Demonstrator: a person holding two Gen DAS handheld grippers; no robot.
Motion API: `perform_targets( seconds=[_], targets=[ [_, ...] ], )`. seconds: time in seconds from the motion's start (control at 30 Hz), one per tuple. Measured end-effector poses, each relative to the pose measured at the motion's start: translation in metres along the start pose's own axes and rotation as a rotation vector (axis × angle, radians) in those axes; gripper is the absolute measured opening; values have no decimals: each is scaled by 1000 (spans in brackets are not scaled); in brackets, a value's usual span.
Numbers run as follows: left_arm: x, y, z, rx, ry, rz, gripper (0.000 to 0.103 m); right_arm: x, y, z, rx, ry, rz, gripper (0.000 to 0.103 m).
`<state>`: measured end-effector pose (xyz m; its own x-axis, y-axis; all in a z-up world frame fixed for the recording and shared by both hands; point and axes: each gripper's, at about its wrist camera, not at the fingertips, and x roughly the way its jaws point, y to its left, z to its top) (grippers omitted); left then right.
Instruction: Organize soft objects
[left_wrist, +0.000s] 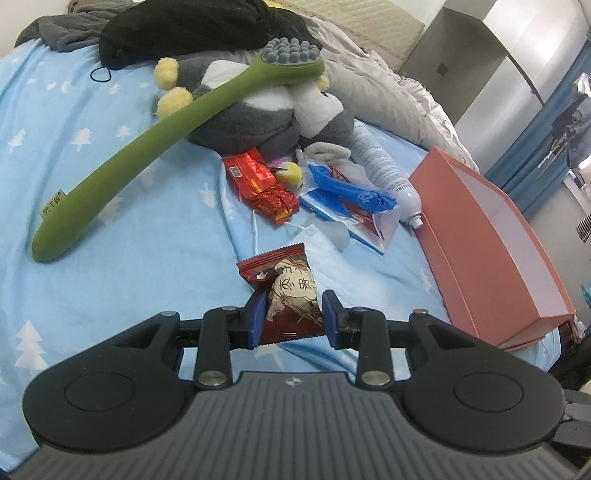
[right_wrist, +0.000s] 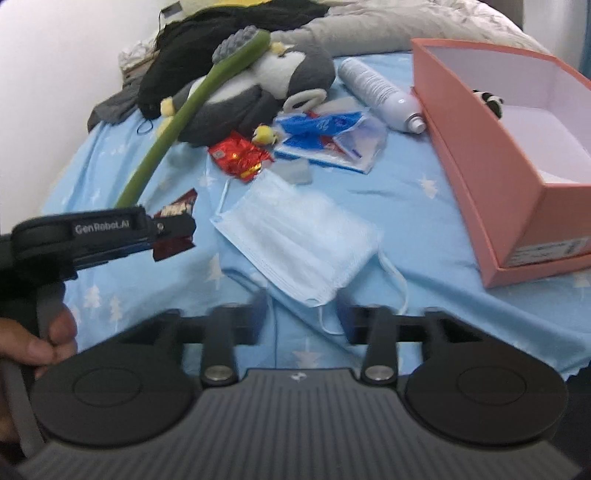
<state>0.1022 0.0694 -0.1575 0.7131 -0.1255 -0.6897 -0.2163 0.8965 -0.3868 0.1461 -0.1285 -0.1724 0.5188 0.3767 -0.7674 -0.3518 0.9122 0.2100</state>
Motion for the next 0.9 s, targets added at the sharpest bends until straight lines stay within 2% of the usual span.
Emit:
perform_targets(
  seconds=[0.13,0.2,0.33,0.43,0.7,0.83,0.9],
  targets=[
    [-6,-4,-1,3,-8,0,38,-12,0,3,-52,-37,-7,50],
    [-9,-4,-1,1,-13,-1,38,-14,0,8,-87,-73,-15,63],
    [-16,-4,-2,0,-20,4,38,-1,6,21,-173,-103,-11,64],
    [-22,-1,-3,-8,-24,9,38,18,8,31,-194,-99,9,64],
    [-29,1,-1,-20,-30,15,38,76,19,44,-258,-2,48,64],
    [-31,2,-1,-12,-29,22,38,100,15,44,-255,53,44,61],
    [-33,3,-2,-13,-29,25,38,111,10,40,-221,95,43,42]
  ],
)
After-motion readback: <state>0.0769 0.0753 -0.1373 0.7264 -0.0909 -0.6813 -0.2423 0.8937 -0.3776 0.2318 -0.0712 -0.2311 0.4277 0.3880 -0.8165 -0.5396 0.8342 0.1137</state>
